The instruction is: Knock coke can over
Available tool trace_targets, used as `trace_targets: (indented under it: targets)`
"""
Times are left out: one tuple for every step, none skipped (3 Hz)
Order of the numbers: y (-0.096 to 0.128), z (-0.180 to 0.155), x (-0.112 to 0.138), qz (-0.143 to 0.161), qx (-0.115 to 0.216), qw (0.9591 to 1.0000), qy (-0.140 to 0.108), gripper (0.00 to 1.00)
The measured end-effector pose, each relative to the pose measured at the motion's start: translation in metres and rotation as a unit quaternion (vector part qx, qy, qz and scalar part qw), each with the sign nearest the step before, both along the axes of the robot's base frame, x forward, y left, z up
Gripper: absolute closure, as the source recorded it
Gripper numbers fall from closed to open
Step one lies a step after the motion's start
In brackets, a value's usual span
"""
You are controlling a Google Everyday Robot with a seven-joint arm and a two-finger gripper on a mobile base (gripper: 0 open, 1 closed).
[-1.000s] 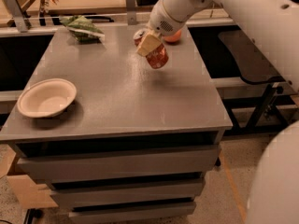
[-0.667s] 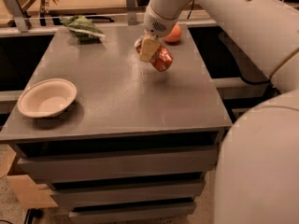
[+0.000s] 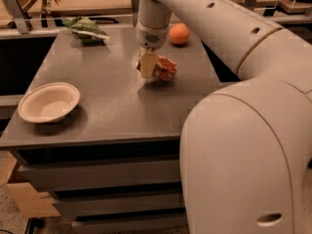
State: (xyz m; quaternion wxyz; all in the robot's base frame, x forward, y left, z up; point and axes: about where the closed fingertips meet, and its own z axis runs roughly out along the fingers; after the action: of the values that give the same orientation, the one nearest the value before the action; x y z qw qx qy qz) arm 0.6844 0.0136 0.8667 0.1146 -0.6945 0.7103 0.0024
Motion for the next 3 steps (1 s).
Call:
trace_targets:
  targets:
    - [0.0012,-0.0024,0.0013,0.0,0.001,1.0,0.0,0.81]
    - [0.0023,-0.0047,0.0025,0.0,0.001,1.0,-0.001,0.59]
    - [0.0038,-0.0073,0.0038,0.001,0.002,1.0,-0.001,0.36]
